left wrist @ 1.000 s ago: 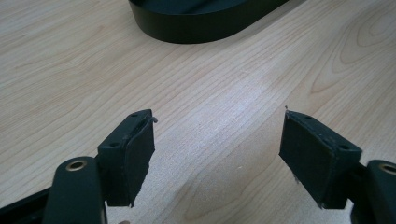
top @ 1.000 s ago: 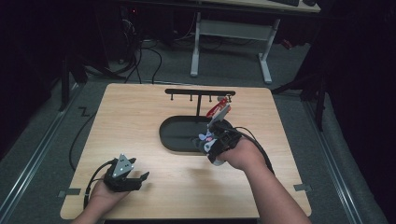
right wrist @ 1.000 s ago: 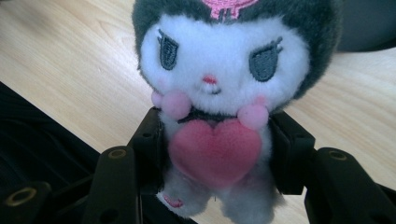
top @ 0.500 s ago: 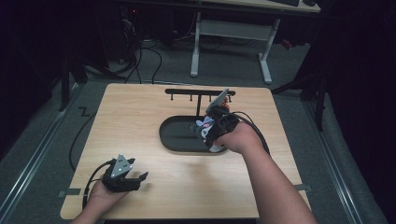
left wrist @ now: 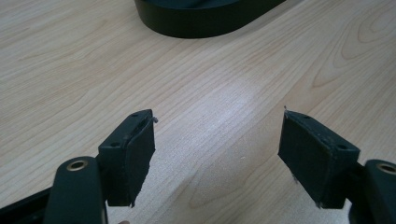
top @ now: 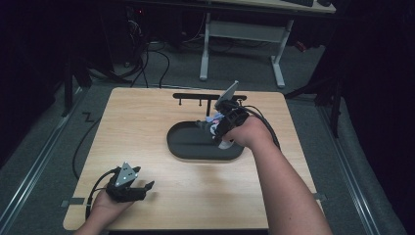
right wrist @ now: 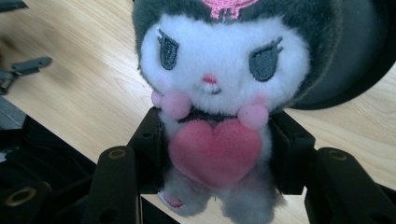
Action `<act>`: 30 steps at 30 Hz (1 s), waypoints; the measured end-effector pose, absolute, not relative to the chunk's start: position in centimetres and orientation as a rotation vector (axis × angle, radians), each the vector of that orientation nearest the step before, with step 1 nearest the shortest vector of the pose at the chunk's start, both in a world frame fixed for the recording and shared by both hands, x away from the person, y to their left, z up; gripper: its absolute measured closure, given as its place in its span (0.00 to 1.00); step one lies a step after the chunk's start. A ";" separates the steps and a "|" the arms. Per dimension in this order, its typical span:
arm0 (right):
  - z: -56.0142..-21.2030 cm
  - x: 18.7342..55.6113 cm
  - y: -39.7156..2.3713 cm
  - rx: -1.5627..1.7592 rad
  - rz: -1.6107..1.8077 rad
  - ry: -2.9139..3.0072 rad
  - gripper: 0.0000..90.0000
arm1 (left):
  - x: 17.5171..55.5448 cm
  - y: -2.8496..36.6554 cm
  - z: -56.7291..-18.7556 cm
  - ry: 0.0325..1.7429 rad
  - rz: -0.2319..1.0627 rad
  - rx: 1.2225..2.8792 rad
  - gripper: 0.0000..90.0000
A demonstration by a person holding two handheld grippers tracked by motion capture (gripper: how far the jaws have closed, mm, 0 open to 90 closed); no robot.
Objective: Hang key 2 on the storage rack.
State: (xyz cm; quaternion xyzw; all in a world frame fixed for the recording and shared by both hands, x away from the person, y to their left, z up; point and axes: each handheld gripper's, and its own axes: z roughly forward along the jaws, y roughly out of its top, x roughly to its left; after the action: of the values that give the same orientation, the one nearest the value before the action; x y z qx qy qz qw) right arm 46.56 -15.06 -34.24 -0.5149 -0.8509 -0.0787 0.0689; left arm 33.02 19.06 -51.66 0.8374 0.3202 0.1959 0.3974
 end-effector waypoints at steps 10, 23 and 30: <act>-33.7 48.1 -14.3 -1.545 -0.222 -2.575 0.53 | 33.2 19.0 -51.7 0.813 0.491 2.120 0.31; -33.0 49.2 -13.1 -1.562 -0.203 -2.608 0.53 | 33.2 19.3 -51.7 0.818 0.485 2.119 0.31; -32.4 48.5 -13.5 -1.575 -0.211 -2.640 0.53 | 33.1 19.2 -51.7 0.812 0.485 2.121 0.31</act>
State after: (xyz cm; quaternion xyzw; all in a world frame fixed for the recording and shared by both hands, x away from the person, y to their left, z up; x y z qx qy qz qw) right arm 48.46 -13.51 -32.38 -0.5108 -0.8565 -0.0683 0.0302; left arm 33.15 19.15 -51.68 0.8378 0.3208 0.1916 0.3981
